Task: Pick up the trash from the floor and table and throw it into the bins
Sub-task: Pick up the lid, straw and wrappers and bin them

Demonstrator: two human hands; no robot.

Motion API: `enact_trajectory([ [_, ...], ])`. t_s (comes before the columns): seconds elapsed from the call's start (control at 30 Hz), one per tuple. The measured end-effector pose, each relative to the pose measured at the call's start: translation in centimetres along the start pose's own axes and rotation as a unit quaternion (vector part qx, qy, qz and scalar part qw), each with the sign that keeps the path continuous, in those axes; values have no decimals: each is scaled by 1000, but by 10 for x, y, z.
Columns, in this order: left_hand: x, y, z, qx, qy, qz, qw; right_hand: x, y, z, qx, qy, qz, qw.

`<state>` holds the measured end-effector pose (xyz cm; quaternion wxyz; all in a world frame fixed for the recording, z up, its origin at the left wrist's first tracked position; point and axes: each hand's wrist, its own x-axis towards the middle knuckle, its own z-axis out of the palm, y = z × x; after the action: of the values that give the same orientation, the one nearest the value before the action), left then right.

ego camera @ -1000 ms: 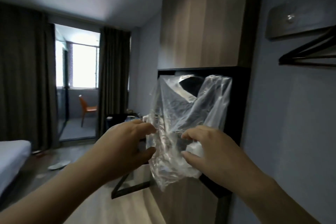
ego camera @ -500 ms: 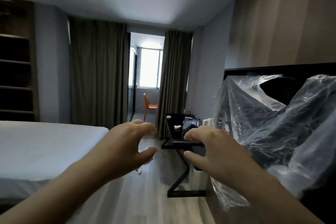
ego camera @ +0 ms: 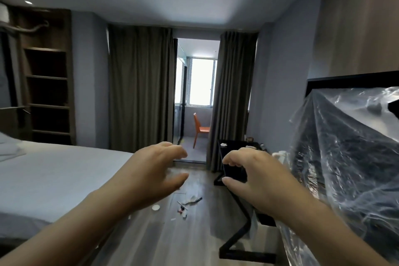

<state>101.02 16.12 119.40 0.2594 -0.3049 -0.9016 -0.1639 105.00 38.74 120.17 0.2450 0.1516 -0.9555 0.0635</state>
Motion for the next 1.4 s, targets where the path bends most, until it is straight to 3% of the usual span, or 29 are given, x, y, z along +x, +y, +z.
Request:
enact_trajectory([
  [0.67, 251, -236, 167, 12, -32, -37, 999, 304, 139, 197, 14, -42, 3, 999],
  [0.93, 336, -315, 276, 17, -86, -38, 995, 390, 216, 297, 16, -98, 29, 995],
  [1.4, 490, -436, 457, 27, -189, -115, 975, 559, 372, 481, 68, -193, 49, 978],
])
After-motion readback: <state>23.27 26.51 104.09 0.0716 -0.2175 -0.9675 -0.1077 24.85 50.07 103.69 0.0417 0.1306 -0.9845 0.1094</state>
